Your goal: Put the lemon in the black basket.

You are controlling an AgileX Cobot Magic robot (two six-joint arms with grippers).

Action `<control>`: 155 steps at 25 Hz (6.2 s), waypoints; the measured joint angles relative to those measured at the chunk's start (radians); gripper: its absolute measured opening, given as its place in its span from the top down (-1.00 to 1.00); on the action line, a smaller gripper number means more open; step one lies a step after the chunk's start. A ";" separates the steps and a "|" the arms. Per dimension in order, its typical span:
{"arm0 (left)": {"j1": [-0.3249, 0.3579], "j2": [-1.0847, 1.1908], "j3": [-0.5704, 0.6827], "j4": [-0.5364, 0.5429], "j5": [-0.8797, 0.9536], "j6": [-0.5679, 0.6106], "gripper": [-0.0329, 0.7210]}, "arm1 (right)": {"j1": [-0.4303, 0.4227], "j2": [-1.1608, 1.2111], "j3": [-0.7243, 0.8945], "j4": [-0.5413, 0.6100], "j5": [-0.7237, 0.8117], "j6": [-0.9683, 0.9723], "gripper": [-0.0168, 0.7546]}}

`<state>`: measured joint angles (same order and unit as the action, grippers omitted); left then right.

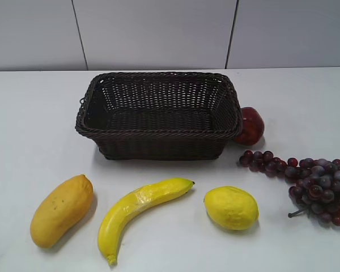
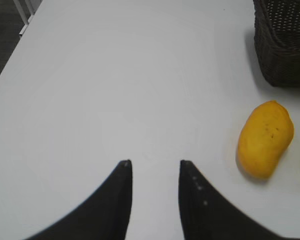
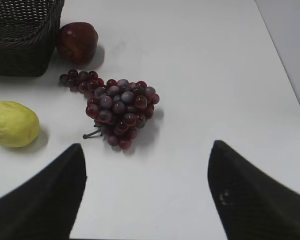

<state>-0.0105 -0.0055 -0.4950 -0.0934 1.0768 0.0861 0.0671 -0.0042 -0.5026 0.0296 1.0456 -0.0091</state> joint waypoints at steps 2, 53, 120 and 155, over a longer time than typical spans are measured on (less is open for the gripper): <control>0.000 0.000 0.000 0.000 0.000 0.000 0.28 | 0.000 0.000 0.000 0.000 0.000 0.000 -0.53; 0.000 0.000 0.000 0.000 0.000 0.000 0.28 | 0.332 1.485 -0.173 0.693 -0.524 -1.291 -0.53; 0.000 0.000 0.000 0.000 0.000 0.000 0.28 | 0.368 2.053 -1.001 0.829 -0.588 -1.020 -0.72; 0.000 0.000 0.000 0.000 0.000 0.000 0.28 | 0.090 1.599 -0.941 -0.007 0.162 -0.047 -0.53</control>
<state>-0.0105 -0.0055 -0.4950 -0.0934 1.0768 0.0861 0.1567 1.5950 -1.4438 0.0229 1.2081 -0.0563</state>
